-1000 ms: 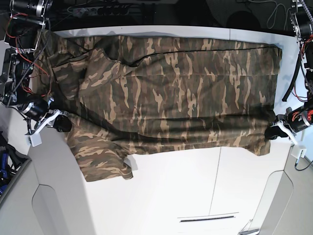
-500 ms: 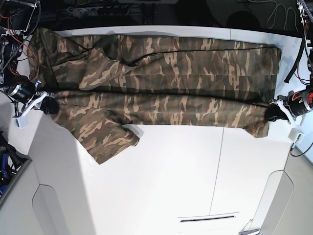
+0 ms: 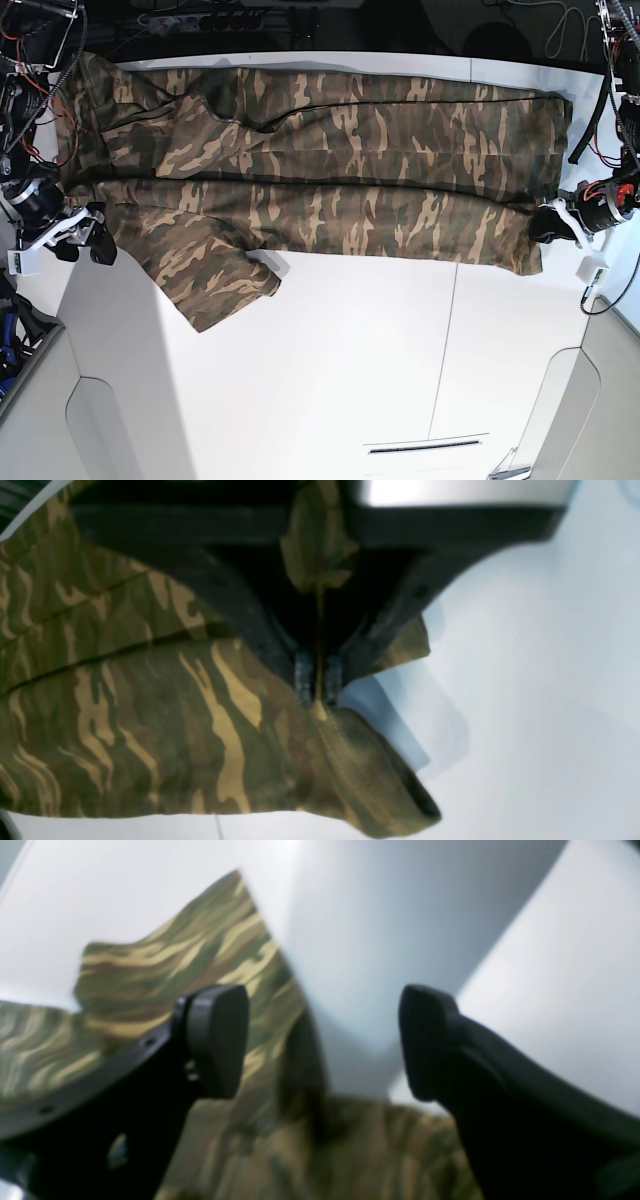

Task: Fold the T-shirt properly
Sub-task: 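Fold the hem half over onto the shoulder half with both grippers, then fold the hanging sleeve over onto the shirt with the right gripper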

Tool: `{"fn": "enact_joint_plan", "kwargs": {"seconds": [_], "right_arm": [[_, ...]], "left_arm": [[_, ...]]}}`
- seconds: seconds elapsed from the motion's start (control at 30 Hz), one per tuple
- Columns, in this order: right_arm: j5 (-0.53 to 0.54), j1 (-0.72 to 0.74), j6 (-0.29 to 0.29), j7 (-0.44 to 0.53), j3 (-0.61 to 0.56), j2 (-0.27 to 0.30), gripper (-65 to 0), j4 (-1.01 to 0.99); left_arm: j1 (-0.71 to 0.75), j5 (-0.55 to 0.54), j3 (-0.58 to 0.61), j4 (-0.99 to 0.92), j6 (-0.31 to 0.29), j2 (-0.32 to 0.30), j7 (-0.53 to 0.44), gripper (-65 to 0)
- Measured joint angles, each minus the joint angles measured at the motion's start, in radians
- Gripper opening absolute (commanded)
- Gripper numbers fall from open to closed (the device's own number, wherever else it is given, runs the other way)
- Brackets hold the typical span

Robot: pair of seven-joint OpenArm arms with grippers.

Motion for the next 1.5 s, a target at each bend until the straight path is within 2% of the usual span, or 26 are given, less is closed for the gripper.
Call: {"fn": "enact_joint_plan", "kwargs": {"seconds": [0.2,0.33,0.4,0.57,0.73,0.8,0.83,0.97,1.07,1.13,1.33,1.4,1.5], "right_arm": [[-0.061,0.086,-0.008,0.01,0.001,-0.067,-19.4,-0.021],[-0.095,0.148,-0.009,0.016,-0.001,-0.109,-19.4,-0.121],[-0.125,0.183,-0.011,0.048,-0.003,-0.125,-19.4,-0.199],[-0.158,0.25,-0.005,0.139,-0.06,-0.133,-19.4,-0.394],[-0.148,0.273,-0.003,0.163,-0.152,-0.15,-20.1,-0.434],[-0.143,0.273,0.005,0.165,-0.195,-0.164,-23.6,-0.434],[-0.144,0.274,0.005,0.164,-0.216,-0.171,-27.4,-0.433],[-0.145,0.272,0.005,0.145,-0.273,-0.187,-51.8,-0.425],[-0.151,0.269,0.003,0.121,-0.277,-0.195,-65.0,-0.414],[-0.15,0.268,0.001,0.074,-0.277,-0.202,-65.0,-0.389],[-0.042,0.248,0.0,-0.221,-0.271,-0.205,-65.0,-0.207],[0.0,0.23,0.0,-0.257,-0.254,-0.196,-65.0,-0.113],[0.05,0.15,0.002,-0.26,-0.212,-0.163,-65.0,0.058]], "left_arm": [[0.0,0.0,0.0,0.0,0.0,0.0,0.0,-65.0],[0.0,-0.001,0.0,0.0,0.0,0.0,0.0,-65.0],[0.0,0.0,0.0,0.0,0.0,0.0,-0.001,-65.0],[0.0,0.0,0.0,0.0,0.0,0.0,-0.001,-65.0],[0.0,0.001,0.0,0.0,0.0,0.0,-0.005,-65.0],[0.0,0.0,0.0,0.0,0.0,0.0,-0.004,-65.0],[0.0,0.0,0.0,0.0,0.0,0.0,-0.004,-65.0],[0.0,0.0,0.0,0.0,0.0,0.0,-0.004,-65.0],[0.0,0.0,0.0,0.0,0.0,0.0,-0.005,-65.0],[0.0,0.0,0.0,0.0,0.0,0.0,-0.004,-65.0],[0.003,0.003,0.0,0.036,0.0,-0.012,0.017,-65.0],[0.001,-0.029,0.0,0.075,0.001,-0.028,0.057,-65.0],[0.005,-0.106,0.0,0.125,0.002,-0.045,0.158,-65.0]]}}
